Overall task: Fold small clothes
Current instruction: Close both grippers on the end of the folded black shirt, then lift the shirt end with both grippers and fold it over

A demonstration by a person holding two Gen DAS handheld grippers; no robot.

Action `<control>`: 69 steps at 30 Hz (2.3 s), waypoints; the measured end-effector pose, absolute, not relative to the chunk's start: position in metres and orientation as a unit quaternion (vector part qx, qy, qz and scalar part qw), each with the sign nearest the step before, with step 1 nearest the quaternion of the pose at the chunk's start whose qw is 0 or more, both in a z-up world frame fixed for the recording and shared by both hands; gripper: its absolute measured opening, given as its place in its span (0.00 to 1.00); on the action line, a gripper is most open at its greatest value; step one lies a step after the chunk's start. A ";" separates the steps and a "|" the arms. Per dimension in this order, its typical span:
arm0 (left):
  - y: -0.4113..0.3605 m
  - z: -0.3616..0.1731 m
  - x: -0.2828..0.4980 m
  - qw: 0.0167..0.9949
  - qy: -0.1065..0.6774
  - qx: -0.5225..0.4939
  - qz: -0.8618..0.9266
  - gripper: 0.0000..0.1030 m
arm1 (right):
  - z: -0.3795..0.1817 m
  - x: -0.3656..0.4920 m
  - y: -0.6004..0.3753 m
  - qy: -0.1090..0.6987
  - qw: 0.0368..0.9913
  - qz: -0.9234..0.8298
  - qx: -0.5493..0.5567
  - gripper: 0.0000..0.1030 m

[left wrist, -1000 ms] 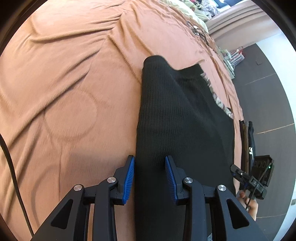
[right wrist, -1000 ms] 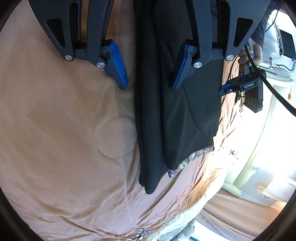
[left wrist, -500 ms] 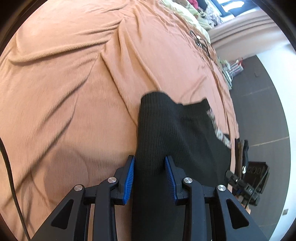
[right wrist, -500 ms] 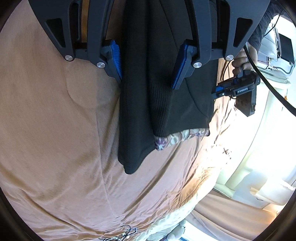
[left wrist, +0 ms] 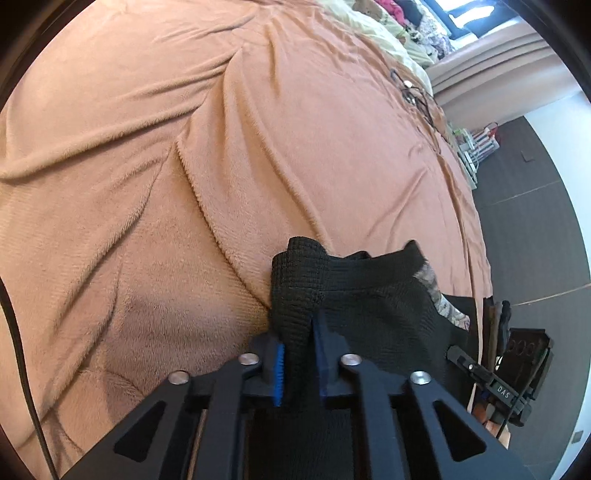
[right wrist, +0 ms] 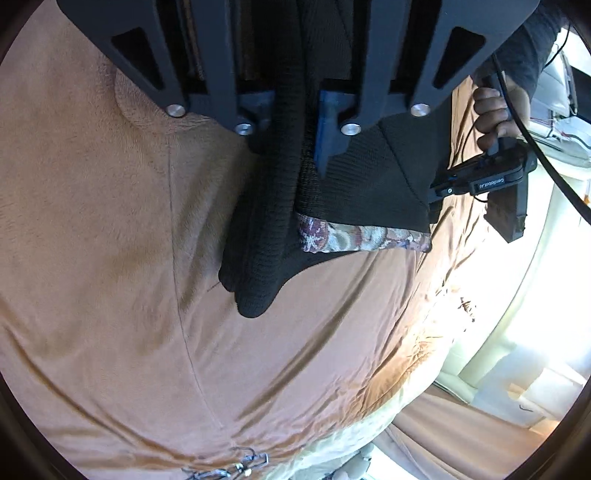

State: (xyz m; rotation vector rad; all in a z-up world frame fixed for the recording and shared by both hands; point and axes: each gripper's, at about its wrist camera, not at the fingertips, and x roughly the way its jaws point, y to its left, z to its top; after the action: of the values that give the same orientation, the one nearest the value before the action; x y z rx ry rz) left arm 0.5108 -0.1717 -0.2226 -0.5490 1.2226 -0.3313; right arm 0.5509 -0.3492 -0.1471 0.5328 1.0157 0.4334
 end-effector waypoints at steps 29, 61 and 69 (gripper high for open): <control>-0.107 -0.072 0.415 0.831 0.444 -0.286 -0.177 0.05 | 0.005 0.407 -0.305 0.342 0.892 0.251 0.155 0.07; 0.106 0.070 0.243 0.897 0.273 -0.334 -0.096 0.05 | 0.081 0.335 -0.169 0.246 0.882 0.397 0.057 0.07; 0.162 0.086 0.216 0.913 0.264 -0.306 -0.058 0.05 | 0.075 0.357 -0.139 0.238 0.866 0.436 0.051 0.07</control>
State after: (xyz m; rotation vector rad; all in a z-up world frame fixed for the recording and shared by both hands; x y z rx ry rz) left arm 0.2159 0.1619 0.0859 -0.6311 0.5447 -0.1198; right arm 0.3574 -0.1395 0.0752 0.1059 0.4993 0.9134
